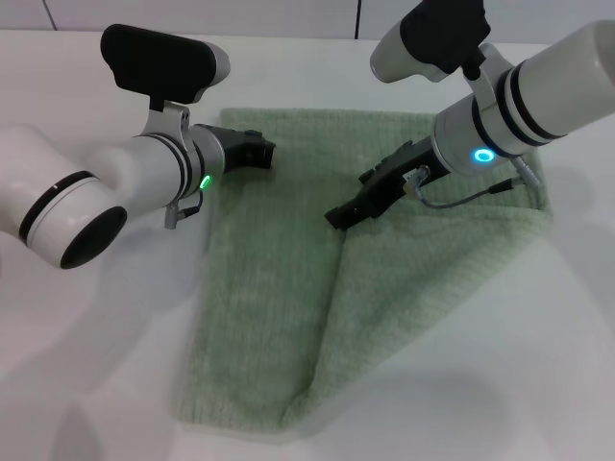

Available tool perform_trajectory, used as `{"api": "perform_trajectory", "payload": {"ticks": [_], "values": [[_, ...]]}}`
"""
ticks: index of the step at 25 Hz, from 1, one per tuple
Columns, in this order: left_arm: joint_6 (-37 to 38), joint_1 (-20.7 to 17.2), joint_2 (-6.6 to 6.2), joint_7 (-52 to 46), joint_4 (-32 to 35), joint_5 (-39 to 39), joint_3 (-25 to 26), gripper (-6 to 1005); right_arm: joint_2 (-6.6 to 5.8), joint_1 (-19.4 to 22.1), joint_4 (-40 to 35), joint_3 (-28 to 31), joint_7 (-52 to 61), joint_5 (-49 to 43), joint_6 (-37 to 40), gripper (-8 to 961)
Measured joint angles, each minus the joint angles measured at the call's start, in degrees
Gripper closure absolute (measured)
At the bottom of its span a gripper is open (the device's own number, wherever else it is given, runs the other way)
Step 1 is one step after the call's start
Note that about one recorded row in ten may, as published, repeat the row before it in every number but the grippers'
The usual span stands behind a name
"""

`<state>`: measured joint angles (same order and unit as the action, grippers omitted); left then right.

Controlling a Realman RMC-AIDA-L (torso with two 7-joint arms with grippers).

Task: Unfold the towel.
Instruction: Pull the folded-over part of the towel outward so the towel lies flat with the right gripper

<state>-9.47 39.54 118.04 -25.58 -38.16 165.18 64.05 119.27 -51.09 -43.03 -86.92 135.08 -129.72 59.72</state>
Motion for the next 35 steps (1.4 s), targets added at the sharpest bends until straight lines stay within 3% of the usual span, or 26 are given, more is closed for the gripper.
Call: {"api": "perform_trajectory", "payload": {"ticks": [35], "values": [[-0.3,0.0,0.0,0.0,0.3,0.0,-0.1,1001,0.25,-1.9,4.1,-2.2,-0.8,0.1,-2.3,152]]}}
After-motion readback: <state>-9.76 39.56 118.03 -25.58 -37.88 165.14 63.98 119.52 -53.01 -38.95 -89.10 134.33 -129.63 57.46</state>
